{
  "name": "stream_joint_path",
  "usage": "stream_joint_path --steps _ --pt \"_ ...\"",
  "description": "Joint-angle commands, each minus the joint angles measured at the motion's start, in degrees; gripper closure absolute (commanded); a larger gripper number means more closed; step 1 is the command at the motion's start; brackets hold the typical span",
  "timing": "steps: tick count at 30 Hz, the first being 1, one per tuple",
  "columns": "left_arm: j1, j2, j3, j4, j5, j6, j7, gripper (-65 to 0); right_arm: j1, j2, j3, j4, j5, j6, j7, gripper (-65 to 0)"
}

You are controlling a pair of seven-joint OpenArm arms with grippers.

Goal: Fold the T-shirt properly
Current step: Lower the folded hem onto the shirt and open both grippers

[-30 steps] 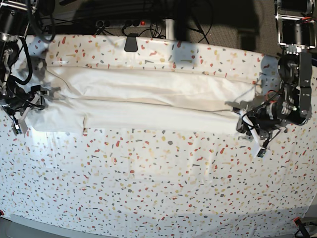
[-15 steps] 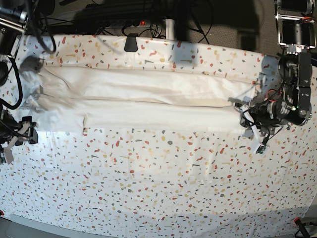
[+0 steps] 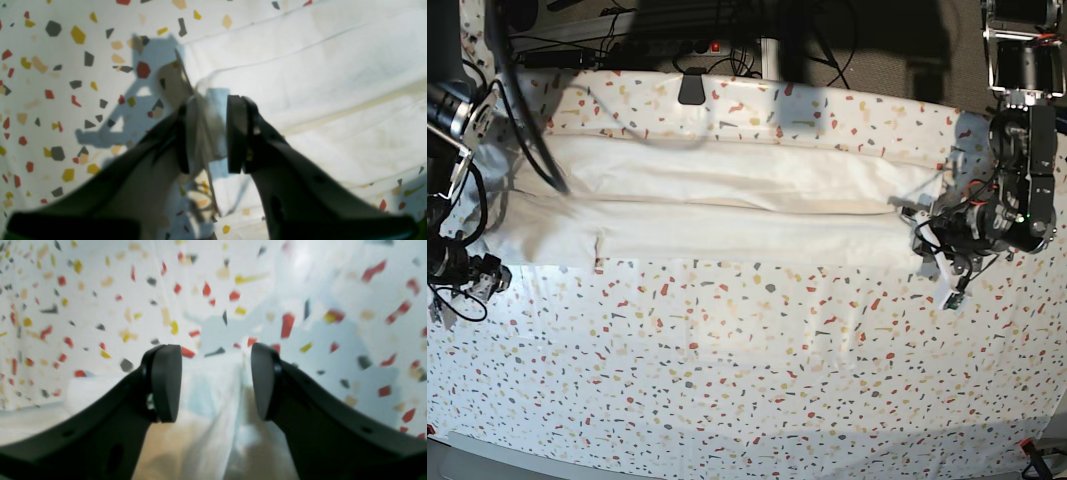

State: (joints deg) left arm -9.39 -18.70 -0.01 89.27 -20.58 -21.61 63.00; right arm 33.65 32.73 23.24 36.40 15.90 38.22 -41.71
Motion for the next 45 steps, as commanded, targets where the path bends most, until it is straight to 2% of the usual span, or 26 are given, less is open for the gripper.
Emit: stream_joint_path --steps 1,3,11,14,17,18,22,25,28,32,39,45 --pt "-1.25 -0.5 -0.37 1.11 -0.48 -0.2 -1.36 -15.1 2.08 1.38 -0.44 -0.04 -0.63 0.24 2.16 -33.1" --pt "-1.25 -0.5 -0.37 1.11 -0.48 -0.2 -1.36 -15.1 2.01 1.38 -1.55 -1.03 -2.62 0.24 3.54 -33.1" --pt "-1.25 -0.52 -0.37 1.11 -0.48 -0.2 -1.31 -15.1 2.01 -0.02 -3.13 -1.25 -4.02 0.24 4.22 -31.5" --pt "-1.25 -0.52 -0.37 1.11 -0.48 -0.2 -1.31 -15.1 1.84 -1.25 -3.13 -1.29 -4.17 0.13 4.26 -21.7" --pt "-1.25 -0.5 -0.37 1.11 -0.48 -0.2 -1.31 -15.1 1.75 -1.77 -3.13 -1.29 -4.15 0.11 4.24 -2.6" --pt "-1.25 -0.52 -0.37 1.11 -0.48 -0.2 -1.31 -15.1 1.81 -1.75 -3.13 -1.27 -4.15 0.11 4.22 0.0" --pt "-1.25 -0.52 -0.37 1.11 -0.48 -0.2 -1.33 -15.1 2.54 -1.46 -3.13 -1.14 -3.63 0.22 2.82 0.0" --pt "-1.25 -0.5 -0.37 1.11 -0.48 -0.2 -1.36 -15.1 2.32 -1.27 -3.13 0.55 -1.92 1.78 1.7 0.0" --pt "-1.25 -0.52 -0.37 1.11 -0.48 -0.17 -1.33 -15.1 1.31 -0.79 -3.15 3.23 3.56 1.78 -0.26 0.0" --pt "-1.25 -0.52 -0.39 1.11 -0.44 1.14 -1.31 -15.1 -1.97 -0.33 -3.15 9.6 12.39 1.78 -5.9 0.0" --pt "-1.25 -0.52 -0.37 1.11 -0.44 1.51 -1.36 -15.1 -14.08 -0.35 -3.15 26.97 23.74 1.78 -13.88 0.0" --pt "-1.25 -0.52 -0.37 1.11 -0.46 1.51 -1.36 -15.1 -27.21 0.17 -3.13 46.18 29.24 1.78 -19.32 0.0"
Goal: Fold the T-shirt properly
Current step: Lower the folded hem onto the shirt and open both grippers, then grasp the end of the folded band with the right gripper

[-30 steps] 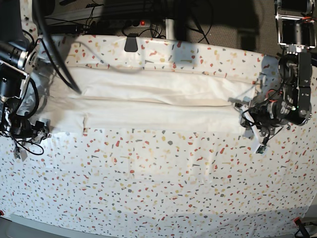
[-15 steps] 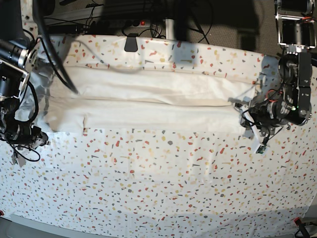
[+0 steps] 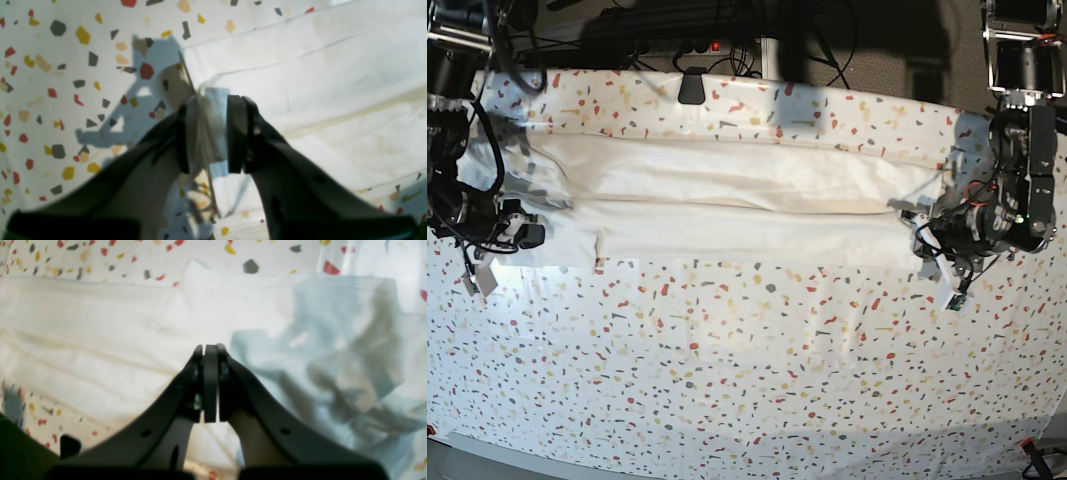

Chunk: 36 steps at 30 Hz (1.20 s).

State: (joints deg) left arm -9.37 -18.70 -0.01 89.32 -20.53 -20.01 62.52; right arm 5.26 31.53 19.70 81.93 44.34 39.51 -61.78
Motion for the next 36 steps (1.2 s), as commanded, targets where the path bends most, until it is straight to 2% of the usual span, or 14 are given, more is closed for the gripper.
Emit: stream_joint_path --steps 1,8,13,15,17,18,19,23,25,27,31,36 --pt "-1.27 -0.52 -0.37 1.07 -0.5 -0.09 -0.87 -15.1 -0.94 1.81 0.42 3.39 1.14 0.49 0.31 0.0" --pt "-1.27 -0.52 -0.39 1.07 -0.5 -0.09 -0.87 -15.1 -13.73 5.86 0.57 15.69 1.14 0.49 -0.72 0.0" --pt "-1.27 -0.5 -0.37 1.07 -0.55 -0.09 -0.87 -15.1 -13.42 6.25 1.55 15.78 0.66 0.49 8.76 0.0" --pt "-1.27 -0.5 -0.39 1.07 -0.55 -0.09 -0.85 -15.1 -11.39 6.12 1.68 15.69 -1.29 0.49 11.69 -2.2" --pt "-1.27 -0.5 -0.37 1.07 -0.55 -0.09 -0.85 -15.1 -8.2 5.75 1.66 14.73 -6.4 0.49 13.2 -16.5" --pt "-1.27 -0.5 -0.37 1.07 -0.55 -0.09 -0.85 -15.1 -6.38 5.62 1.66 13.53 -8.46 -1.44 13.62 -20.6" --pt "-1.27 -0.5 -0.37 1.07 -0.55 -0.07 -0.85 -15.1 -4.44 5.6 1.66 11.78 -10.23 -3.45 13.9 -22.1" --pt "-1.27 -0.5 -0.37 1.07 -0.72 -0.07 -0.85 -15.1 4.26 5.62 1.66 -1.03 -12.81 -4.42 17.2 -22.7" --pt "-1.27 -0.5 -0.37 1.07 -0.72 -0.09 -0.85 -15.2 8.74 5.64 1.66 -8.92 -12.66 -4.39 19.61 -28.3" --pt "-1.27 -0.5 -0.37 1.07 -0.72 -0.07 -0.85 -16.3 13.07 5.64 1.66 -15.8 -12.7 -4.37 19.02 -32.4" --pt "-1.27 -0.5 -0.37 1.07 -0.72 -0.09 -0.87 -19.5 20.68 5.62 1.66 -26.75 -15.52 -4.31 18.27 -32.4" --pt "-1.27 -0.5 -0.37 1.07 -0.74 -0.09 -0.85 -19.7 27.85 5.6 1.66 -38.51 -17.64 -4.31 18.05 -32.3"
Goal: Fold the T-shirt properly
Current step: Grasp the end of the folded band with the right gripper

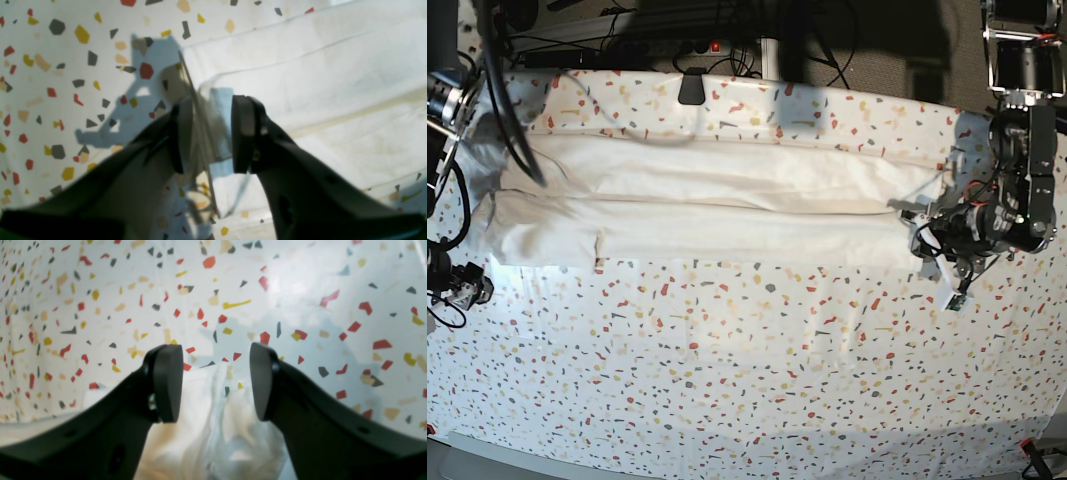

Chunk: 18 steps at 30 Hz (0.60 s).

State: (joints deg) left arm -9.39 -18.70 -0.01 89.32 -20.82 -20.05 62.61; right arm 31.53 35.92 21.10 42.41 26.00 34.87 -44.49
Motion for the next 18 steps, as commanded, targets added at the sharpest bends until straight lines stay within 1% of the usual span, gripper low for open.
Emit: stream_joint_path --steps 1,4,8,12,15,18 --pt "-1.25 -0.5 -0.39 1.07 -0.44 -0.04 -0.94 -19.7 2.58 1.2 0.26 -1.31 0.46 0.33 0.79 -32.3" --pt "-1.25 -0.5 -0.37 1.07 -0.44 -0.04 -0.94 -19.7 5.16 1.07 0.26 -7.63 -2.1 0.33 1.64 -32.3" --pt "-1.25 -0.52 -0.37 1.07 -0.44 -0.04 -0.94 -19.7 6.27 1.05 0.26 -13.11 -2.19 0.46 3.43 -32.3" --pt "-1.25 -0.52 -0.37 1.07 -0.44 -0.04 -0.94 -19.7 6.21 0.9 0.26 -16.0 -8.39 0.44 6.84 -32.3" --pt "-1.25 -0.5 -0.37 1.07 -0.44 -0.04 -0.94 -19.6 6.23 0.74 0.26 -16.44 -8.22 0.85 8.04 -32.3" --pt "-1.25 -0.5 -0.37 1.07 -0.46 -0.04 -0.96 -19.6 6.23 0.68 0.26 -16.44 -8.26 2.21 9.16 -32.2"
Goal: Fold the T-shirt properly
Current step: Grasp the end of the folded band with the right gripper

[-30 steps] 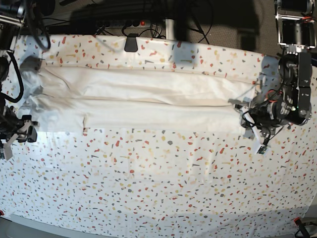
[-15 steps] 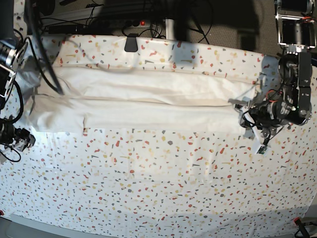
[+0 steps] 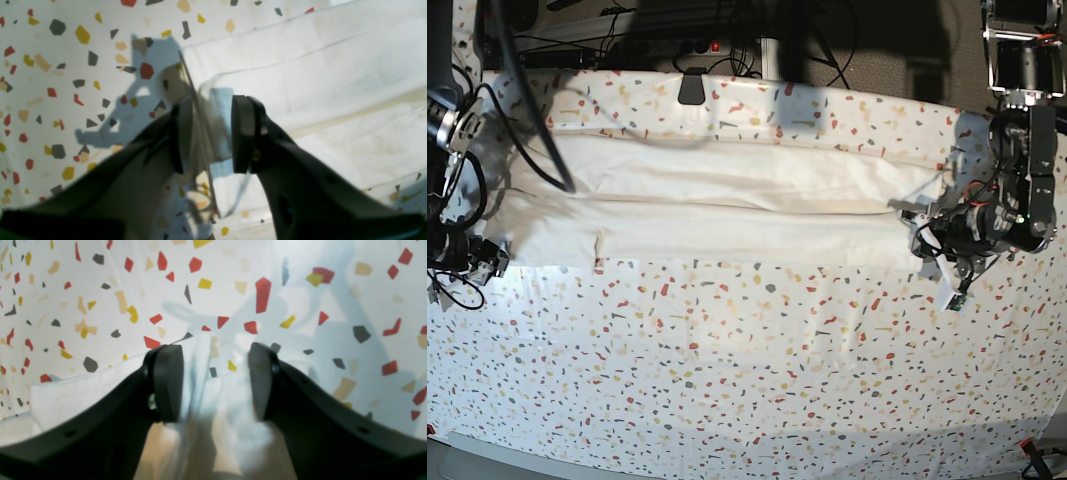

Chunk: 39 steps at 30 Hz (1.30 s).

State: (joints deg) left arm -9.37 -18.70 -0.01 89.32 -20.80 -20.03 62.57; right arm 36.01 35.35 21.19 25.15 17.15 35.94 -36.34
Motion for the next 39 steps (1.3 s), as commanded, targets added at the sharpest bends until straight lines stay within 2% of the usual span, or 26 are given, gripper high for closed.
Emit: stream_joint_path --steps 1,10,14,23,24,25,29,32,34,39 --pt "-1.27 -0.52 -0.37 1.07 -0.46 -0.07 -0.92 -19.6 1.75 1.16 0.17 0.83 0.57 1.38 1.18 -32.2" --pt "-1.27 -0.5 -0.37 1.07 -0.46 -0.04 -2.19 -19.6 1.73 -2.99 0.17 0.81 0.46 3.1 0.0 -29.9" --pt "-1.27 -0.5 -0.37 1.07 -0.46 -0.07 -2.14 -19.6 1.7 -4.48 0.15 0.81 -2.16 3.04 -0.17 -29.9" --pt "-1.27 -0.52 -0.37 1.07 -0.46 -0.07 -1.68 -19.6 -0.24 -3.26 0.15 0.81 -2.19 2.54 -2.16 -29.9" --pt "-1.27 -0.52 -0.37 1.07 -0.46 -0.04 -1.7 -19.6 -0.55 -3.1 0.15 0.81 -2.19 2.49 -2.27 -28.4" --pt "-1.27 -0.52 -0.37 1.07 -0.46 -0.07 -1.73 -19.6 -0.7 -3.02 0.15 0.81 -2.16 2.49 -2.47 -24.4" --pt "-1.27 -0.5 -0.37 1.07 -0.46 -0.04 -1.73 -19.6 -0.92 -2.97 0.15 0.83 -1.95 2.6 -3.3 -0.4" --pt "-1.27 -0.5 -0.37 1.07 -0.46 -0.07 -1.73 -19.6 -0.59 -2.97 0.17 0.98 -1.53 2.8 -3.26 0.0" --pt "-1.27 -0.5 -0.37 1.07 -0.46 -0.07 -1.75 -19.6 -0.46 -2.97 0.17 1.38 -0.76 4.06 -3.28 0.0" --pt "-1.27 -0.52 -0.37 1.07 -0.46 -0.07 -1.75 -19.6 -0.55 -2.97 0.15 4.59 5.16 4.06 -6.16 0.0"
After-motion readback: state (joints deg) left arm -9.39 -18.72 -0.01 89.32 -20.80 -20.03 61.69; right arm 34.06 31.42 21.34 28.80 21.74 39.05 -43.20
